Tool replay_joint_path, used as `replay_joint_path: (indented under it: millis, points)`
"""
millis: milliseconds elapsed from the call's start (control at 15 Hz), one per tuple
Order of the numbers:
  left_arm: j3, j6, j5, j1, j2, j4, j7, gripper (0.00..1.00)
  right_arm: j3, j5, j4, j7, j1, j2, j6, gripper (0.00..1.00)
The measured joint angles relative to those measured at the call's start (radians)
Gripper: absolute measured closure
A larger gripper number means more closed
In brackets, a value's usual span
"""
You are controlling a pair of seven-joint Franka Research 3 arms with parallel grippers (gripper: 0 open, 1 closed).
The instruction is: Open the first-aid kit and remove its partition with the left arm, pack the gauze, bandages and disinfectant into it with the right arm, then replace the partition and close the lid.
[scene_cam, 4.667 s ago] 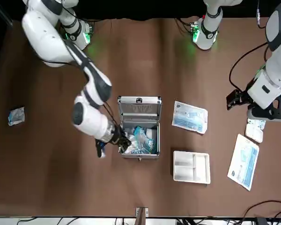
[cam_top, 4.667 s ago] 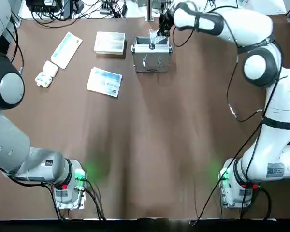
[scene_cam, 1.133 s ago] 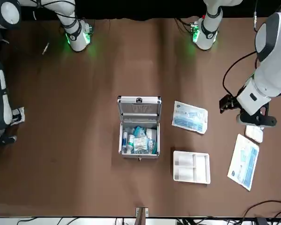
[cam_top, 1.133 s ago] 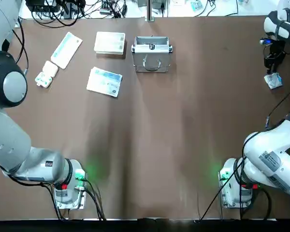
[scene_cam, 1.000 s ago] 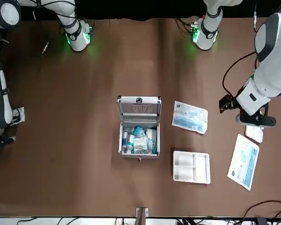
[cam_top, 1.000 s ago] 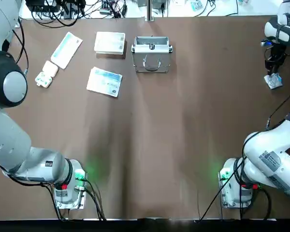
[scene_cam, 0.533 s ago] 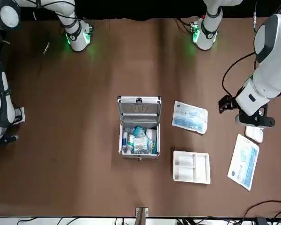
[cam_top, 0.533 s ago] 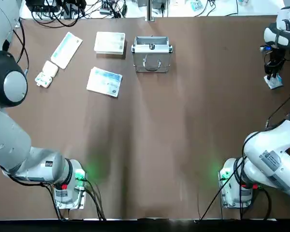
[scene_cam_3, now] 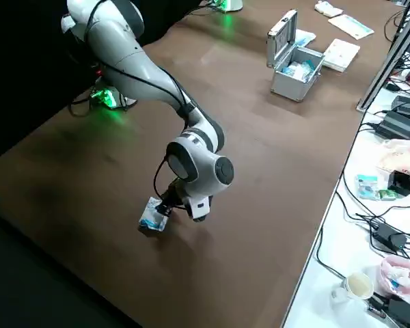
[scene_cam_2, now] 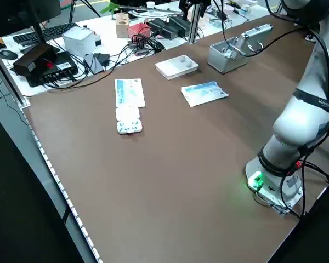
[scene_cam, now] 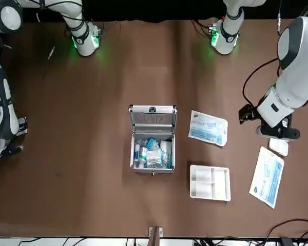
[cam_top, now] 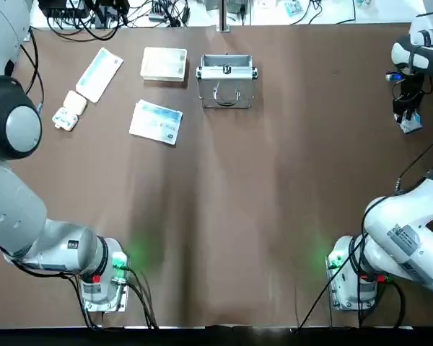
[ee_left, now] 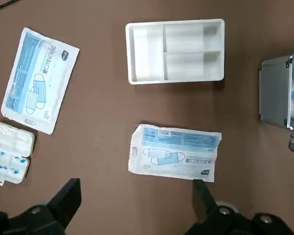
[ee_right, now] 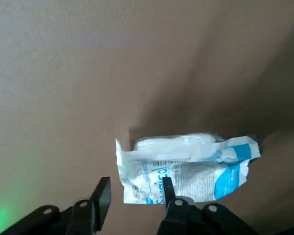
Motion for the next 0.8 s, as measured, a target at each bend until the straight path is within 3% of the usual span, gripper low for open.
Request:
replay_joint_path:
  millis: [467,800]
  points:
    - [0.0,0.0,0.0,-0.001,0.0,0.0,0.0,0.0,-0.015,0.0,-0.02,0.0,-0.006,0.008,0.008,0.37]
    - [0.0,0.0,0.0,-0.001,0.0,0.0,0.0,0.0,-0.038,-0.001,-0.021,0.001,-0.006,0.017,0.049,0.37]
